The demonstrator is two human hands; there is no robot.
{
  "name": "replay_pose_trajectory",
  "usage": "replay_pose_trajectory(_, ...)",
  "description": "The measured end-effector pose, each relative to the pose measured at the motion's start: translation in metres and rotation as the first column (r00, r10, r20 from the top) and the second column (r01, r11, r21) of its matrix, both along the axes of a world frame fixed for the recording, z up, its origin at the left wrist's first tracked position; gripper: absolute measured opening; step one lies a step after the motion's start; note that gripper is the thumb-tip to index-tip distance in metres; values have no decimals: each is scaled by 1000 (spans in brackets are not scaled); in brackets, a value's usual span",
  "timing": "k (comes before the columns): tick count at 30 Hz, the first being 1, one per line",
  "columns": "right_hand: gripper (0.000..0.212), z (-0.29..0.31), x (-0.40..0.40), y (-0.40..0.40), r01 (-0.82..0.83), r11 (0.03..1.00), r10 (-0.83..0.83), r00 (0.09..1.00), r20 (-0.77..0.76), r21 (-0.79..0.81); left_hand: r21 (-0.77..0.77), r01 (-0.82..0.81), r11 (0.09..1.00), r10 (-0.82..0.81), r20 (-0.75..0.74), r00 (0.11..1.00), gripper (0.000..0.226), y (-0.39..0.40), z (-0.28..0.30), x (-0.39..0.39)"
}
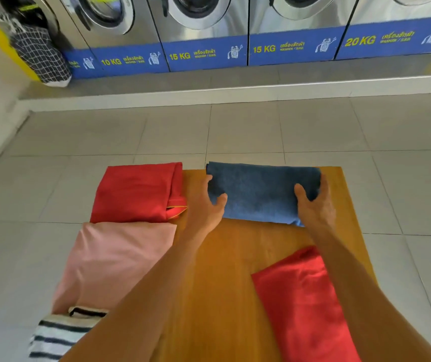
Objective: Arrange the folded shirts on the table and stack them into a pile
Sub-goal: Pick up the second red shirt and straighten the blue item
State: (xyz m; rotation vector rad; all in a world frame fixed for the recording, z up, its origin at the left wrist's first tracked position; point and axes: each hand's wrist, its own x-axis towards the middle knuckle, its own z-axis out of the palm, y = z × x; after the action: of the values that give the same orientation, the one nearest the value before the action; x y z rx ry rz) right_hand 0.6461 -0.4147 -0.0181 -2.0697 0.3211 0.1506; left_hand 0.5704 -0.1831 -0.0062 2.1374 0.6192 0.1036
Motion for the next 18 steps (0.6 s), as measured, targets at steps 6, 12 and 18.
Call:
replay_pose_trajectory(6, 72, -6, 8, 58, -170, 986, 169, 983, -66, -2, 224, -4, 974, 53, -215, 975, 95, 51, -3, -10)
replay_pose_trajectory(12, 74, -13, 4, 65, -146, 987, 141, 987, -82, -62, 244, -9, 970, 65, -224, 972, 85, 52, -13, -22)
replay_pose_trajectory(18, 76, -5, 3, 56, -243, 969, 239, 964, -115, -31, 263, 2, 965, 68, -257, 964, 83, 47, -9, -24)
